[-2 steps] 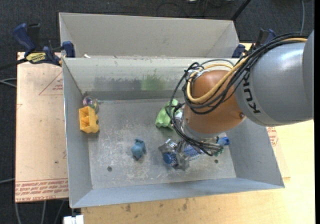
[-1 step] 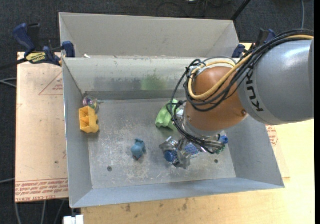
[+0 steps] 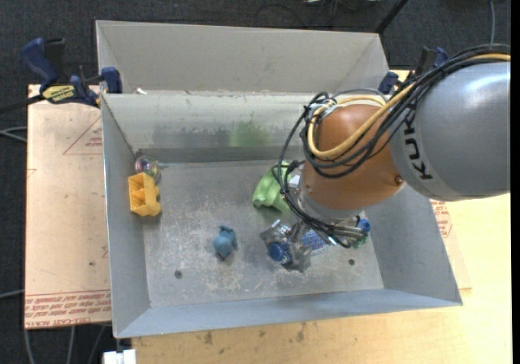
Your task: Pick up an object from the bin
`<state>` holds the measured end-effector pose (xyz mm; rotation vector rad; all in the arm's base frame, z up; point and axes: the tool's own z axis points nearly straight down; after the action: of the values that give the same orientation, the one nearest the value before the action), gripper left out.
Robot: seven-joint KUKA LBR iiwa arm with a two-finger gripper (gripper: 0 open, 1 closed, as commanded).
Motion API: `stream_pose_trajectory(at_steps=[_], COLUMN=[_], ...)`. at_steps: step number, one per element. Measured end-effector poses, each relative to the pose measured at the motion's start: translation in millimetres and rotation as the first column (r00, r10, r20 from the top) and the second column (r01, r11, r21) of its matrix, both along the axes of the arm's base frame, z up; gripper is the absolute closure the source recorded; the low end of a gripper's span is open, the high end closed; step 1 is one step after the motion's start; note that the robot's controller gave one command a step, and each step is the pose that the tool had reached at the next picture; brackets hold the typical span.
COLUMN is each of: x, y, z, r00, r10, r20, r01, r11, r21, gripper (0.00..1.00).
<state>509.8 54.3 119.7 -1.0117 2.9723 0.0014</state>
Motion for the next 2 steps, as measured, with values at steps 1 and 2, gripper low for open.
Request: stream_pose_trajectory(at_steps=[1, 2], x=[0.2, 0.9], y=[1, 1], z=[2, 35], r00=[1.000, 1.000], r10=[-0.003, -0.006], r20=[-0.001, 0.002], r01=[0.003, 0.006], r11=[1.000, 1.000], r21=[0.001, 0.000], gripper=[1.00, 1.00])
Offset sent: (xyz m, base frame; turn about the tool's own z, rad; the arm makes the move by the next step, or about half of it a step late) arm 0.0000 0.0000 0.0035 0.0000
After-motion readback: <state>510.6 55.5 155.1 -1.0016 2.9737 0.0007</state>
